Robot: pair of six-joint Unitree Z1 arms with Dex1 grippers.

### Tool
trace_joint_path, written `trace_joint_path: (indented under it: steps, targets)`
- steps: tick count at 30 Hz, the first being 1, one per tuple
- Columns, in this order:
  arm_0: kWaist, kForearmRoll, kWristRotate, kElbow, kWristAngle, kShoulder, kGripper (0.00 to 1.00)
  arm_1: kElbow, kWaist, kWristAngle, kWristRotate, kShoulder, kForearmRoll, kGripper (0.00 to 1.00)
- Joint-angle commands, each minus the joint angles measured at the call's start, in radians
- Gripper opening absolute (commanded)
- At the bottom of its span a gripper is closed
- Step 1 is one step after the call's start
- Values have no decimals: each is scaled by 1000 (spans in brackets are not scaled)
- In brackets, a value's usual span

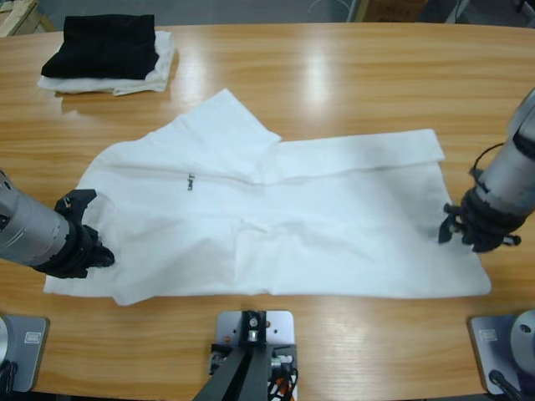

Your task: Fold clothes

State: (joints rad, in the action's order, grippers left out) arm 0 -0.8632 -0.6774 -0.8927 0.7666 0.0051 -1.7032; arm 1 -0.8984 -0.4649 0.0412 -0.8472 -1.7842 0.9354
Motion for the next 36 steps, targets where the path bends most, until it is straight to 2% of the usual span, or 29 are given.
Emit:
trace_joint_path:
  steps: [1,2,3,4,5,6,9,10,14,18,26,32,36]
  targets:
    - [-2,-38,-2,109,69,290,587,-48,19,11,209,375,66,986]
    - [2,-60,-1,156,77,302,585,-58,19,38,243,404,65,979]
    - [3,-78,1,198,80,299,581,-65,18,80,282,419,52,820]
    - [3,-82,1,228,80,286,569,-68,5,97,297,420,40,512]
    - [0,-82,1,251,76,263,558,-68,-22,120,312,421,15,151]
    - [-15,-82,0,257,74,250,493,-68,-52,165,332,424,-40,0]
    - [-79,-79,-37,221,72,236,40,-59,-132,206,350,390,-175,0]
    - [-100,-76,-52,203,72,231,0,-59,-153,234,349,350,-221,0]
    - [-181,-68,-74,139,72,227,0,-70,-223,386,311,223,-433,0]
    - [-288,-60,-135,99,75,204,0,-82,-320,475,266,105,-571,0]
    - [-353,47,-175,58,81,111,0,-83,-418,532,229,-34,-779,0]
    - [-355,127,-202,-38,82,60,0,-178,-482,557,204,-141,-799,0]
    - [-355,142,-204,-47,82,32,0,-195,-492,568,203,-191,-808,0]
